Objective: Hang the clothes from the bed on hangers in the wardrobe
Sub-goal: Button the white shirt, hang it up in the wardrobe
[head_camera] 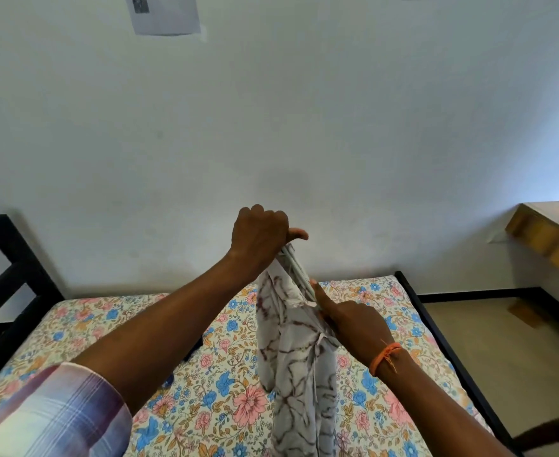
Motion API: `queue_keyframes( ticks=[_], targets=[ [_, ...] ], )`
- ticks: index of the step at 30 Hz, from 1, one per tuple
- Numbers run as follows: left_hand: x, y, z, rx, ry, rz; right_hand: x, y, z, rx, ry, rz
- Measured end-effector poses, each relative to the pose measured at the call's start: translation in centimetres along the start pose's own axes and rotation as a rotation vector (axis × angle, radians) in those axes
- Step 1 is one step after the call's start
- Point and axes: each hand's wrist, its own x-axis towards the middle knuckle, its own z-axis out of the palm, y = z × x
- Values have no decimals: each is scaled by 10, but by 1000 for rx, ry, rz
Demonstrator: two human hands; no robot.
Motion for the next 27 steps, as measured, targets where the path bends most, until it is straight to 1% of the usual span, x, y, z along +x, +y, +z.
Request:
queue_keyframes(
  ticks=[3, 7, 9, 14, 19, 23, 27],
  targets=[
    [-6, 2, 1, -21, -103, 0, -4, -3, 2, 51, -87, 17],
    [-9, 5, 0, -104, -230, 6, -3, -2, 3, 39, -136, 76],
    [-10, 7, -3, -103, -305, 15, -3, -4, 4, 32, -142, 106],
    [-17, 11, -7, -61, -361, 47, -3, -9, 3, 18, -174, 148],
    [-21, 15, -6, -64, -456, -13, -4, -17, 1, 3, -227, 110],
    [-19, 18, -7, -59, -483, -38, 1, -15, -3, -27, -231, 103],
    [-17, 21, -5, -65, -464, -25, 8, -8, -7, -36, -231, 127]
  ],
)
